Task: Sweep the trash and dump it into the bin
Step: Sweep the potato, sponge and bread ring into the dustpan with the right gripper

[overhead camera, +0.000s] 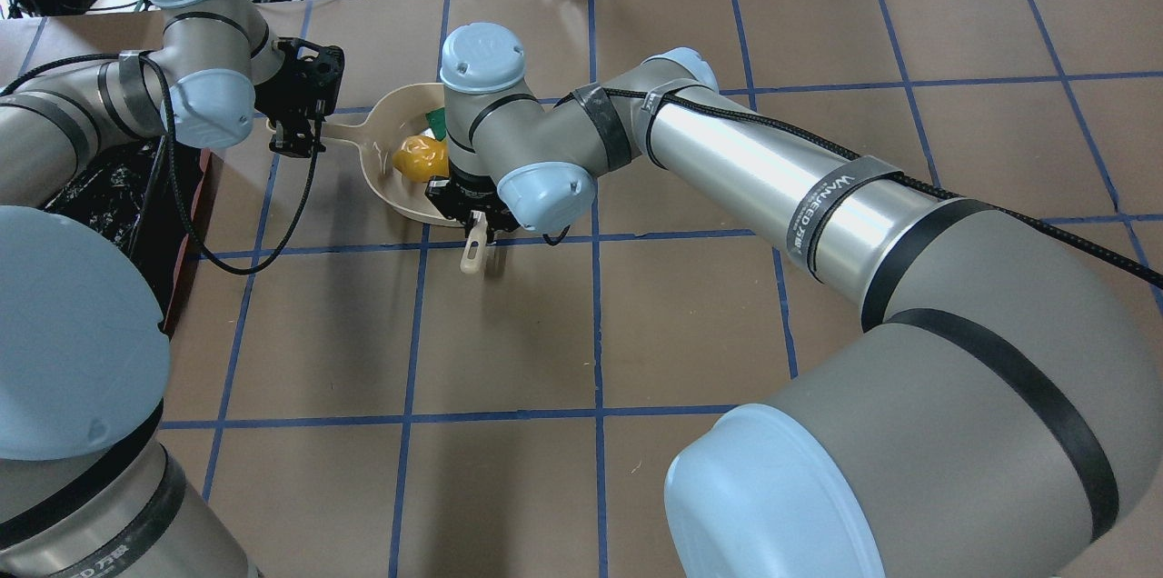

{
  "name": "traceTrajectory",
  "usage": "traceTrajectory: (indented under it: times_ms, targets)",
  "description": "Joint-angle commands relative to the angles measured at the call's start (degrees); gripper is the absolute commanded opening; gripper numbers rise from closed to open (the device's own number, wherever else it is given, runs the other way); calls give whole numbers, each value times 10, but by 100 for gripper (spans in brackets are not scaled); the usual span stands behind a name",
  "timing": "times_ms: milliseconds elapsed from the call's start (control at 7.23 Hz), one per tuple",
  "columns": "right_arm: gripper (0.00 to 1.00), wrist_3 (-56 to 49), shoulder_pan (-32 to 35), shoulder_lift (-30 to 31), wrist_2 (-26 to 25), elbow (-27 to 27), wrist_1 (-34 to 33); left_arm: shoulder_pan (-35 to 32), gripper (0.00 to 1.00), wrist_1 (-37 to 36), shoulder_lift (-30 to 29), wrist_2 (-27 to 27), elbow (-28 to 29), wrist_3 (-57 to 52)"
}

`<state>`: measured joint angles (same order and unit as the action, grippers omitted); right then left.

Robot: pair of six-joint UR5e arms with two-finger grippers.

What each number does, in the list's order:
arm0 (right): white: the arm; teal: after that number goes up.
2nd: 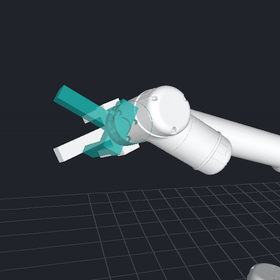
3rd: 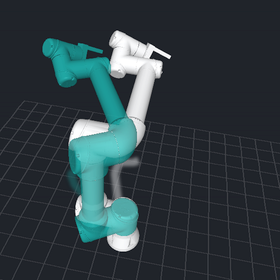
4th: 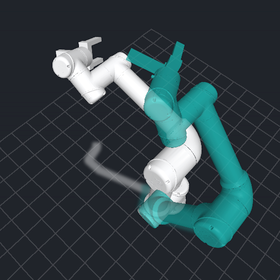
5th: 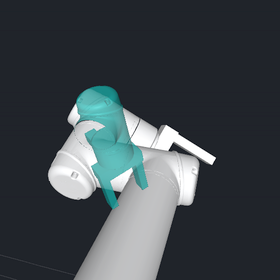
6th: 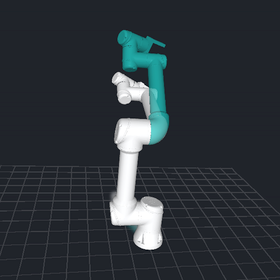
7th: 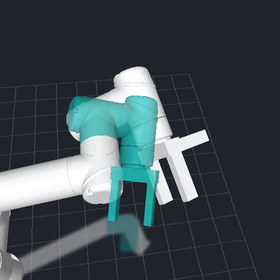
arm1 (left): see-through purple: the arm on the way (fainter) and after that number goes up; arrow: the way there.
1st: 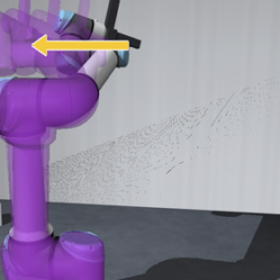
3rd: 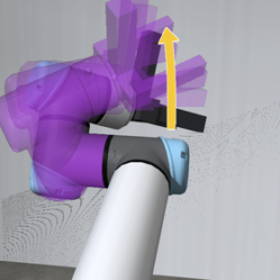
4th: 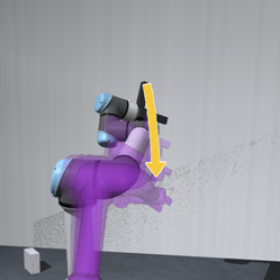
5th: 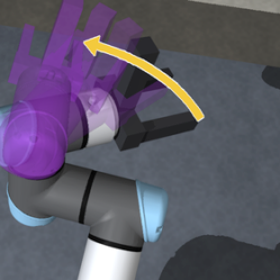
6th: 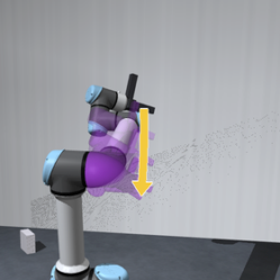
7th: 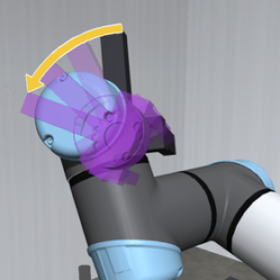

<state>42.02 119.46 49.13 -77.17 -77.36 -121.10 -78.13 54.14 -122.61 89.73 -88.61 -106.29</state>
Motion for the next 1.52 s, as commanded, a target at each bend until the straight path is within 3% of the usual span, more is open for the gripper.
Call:
traceTrajectory:
  times_ms: [0,277,554,692,1384]
  targets:
    - [0,59,4,2,39,5,-8,0,39,0,0,0,0,0]
    - [0,110,25,3,50,7,-9,-1,39,0,0,0,0,-1]
    - [0,69,17,18,39,12,16,-1,39,0,0,0,0,-1]
    - [0,31,9,28,8,12,39,-1,39,0,0,0,0,-1]
    - [0,-139,-164,118,-45,5,218,0,39,0,1,0,0,-1]
